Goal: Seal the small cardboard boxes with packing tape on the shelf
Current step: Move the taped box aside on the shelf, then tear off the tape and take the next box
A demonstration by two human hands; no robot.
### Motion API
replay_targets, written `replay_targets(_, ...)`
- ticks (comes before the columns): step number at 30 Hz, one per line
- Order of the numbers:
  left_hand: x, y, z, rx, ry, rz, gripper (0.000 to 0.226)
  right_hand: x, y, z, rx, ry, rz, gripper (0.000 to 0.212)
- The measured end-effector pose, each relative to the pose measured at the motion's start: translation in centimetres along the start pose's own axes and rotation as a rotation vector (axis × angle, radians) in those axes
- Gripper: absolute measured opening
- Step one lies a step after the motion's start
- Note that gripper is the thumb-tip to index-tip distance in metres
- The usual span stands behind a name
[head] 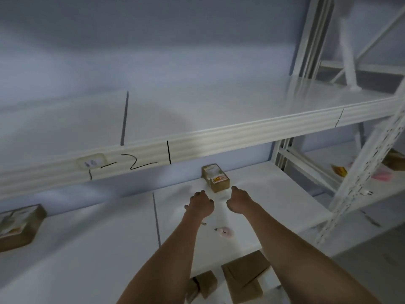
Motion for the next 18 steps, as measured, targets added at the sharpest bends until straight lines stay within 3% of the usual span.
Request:
replay_targets(4, -0.7, -4.0, 6.9, 0.020, 0.033, -0.095, 0.055, 0.4, 0.2, 4.2, -0.004, 0.027, -0.056, 0.056)
replay_targets(8, -2.5, -5.4, 9.9, 0.039, 0.051, -0.217, 0.042, 0.5, 0.9, 7.4, -0.013, 0.063, -0.075, 0.045)
replay_targets(14, -0.7, -12.4, 17.6, 0.044, 0.199, -0.501, 0.053, 0.2, 0.1, 11.3, 0.041, 0.022, -0.047, 0.054)
replay_targets(18, -4.7, -5.2, 11.4, 0.018, 0.250, -0.717, 0.041, 0.0, -1.0, 13.0, 0.095, 0.030, -0.014, 0.048)
Point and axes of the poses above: each hand's wrist, its own z-axis towards the middle knuckle, its own y-axis out of the back of the hand, x = y × z, the point moved 3 cm from there along z, towards the middle knuckle, and after that the axes turned 15 degrees about -x, right-handed, at the moved point
